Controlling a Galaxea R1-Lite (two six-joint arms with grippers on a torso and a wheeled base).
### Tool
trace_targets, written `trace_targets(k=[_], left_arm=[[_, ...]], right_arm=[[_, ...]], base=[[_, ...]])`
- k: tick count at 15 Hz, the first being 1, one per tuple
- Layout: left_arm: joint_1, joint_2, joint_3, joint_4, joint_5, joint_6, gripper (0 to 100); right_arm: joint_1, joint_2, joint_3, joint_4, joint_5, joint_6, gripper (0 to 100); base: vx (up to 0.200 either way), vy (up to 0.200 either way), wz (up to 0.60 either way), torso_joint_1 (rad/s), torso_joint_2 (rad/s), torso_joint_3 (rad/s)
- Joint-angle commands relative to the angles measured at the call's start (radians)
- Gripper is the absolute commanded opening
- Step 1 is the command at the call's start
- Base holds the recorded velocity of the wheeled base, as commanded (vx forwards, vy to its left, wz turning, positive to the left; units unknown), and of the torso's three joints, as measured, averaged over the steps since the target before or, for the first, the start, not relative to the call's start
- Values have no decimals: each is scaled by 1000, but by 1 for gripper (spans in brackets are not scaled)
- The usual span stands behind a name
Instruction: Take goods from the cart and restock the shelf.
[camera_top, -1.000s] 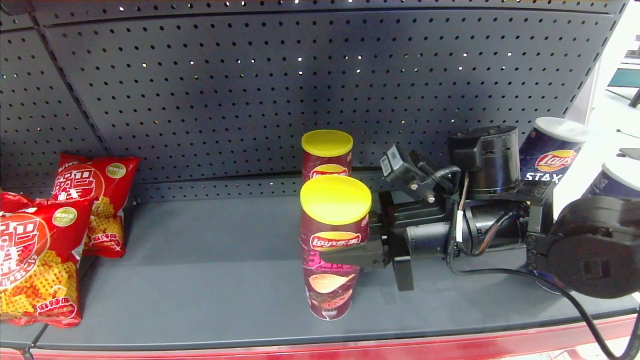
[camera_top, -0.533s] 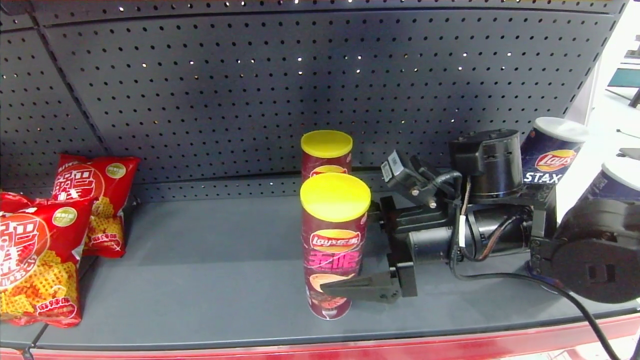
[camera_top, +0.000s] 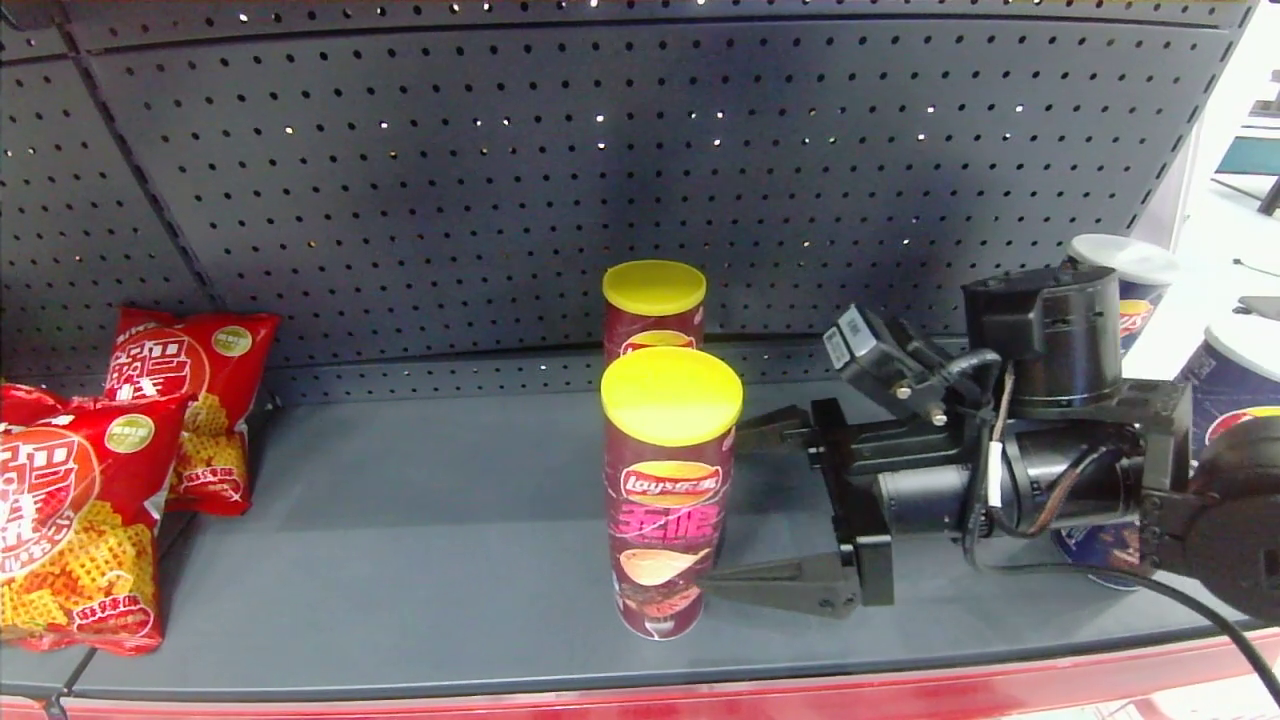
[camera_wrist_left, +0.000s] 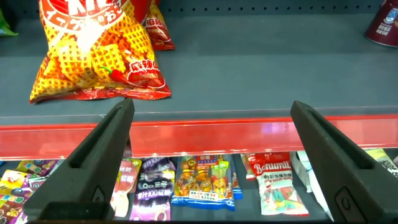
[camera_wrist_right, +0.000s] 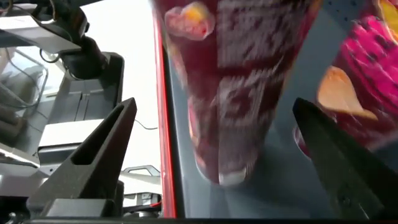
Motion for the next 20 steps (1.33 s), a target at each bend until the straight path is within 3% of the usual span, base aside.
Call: trace_targets(k=[1,7,11,13,15,16,20], left_arm=[[0,1,0,0,0,0,100],[1,1,0,-2,0,0,100],[1,1,0,0,0,0,100],[0,1,0,0,0,0,100],[0,1,0,0,0,0,100],[0,1,0,0,0,0,100],[0,1,0,0,0,0,100]], right_arm=[[-51,-91,60,-1,0,-2,100],[-106,-359,106,4,-4,38,100],[-174,-597,103,3,-62,153,100],[-249,-841,190,1,-108,291,100],[-250,-1047,313,10,-329,383,100],[-253,-1096,322,18,-378,420,100],[-341,-1206,313,53,-739,472,100]], base=[[0,0,0,0,0,0],[0,0,0,0,0,0],[0,0,0,0,0,0],[0,0,0,0,0,0],[0,0,0,0,0,0],[0,0,0,0,0,0],[0,0,0,0,0,0]])
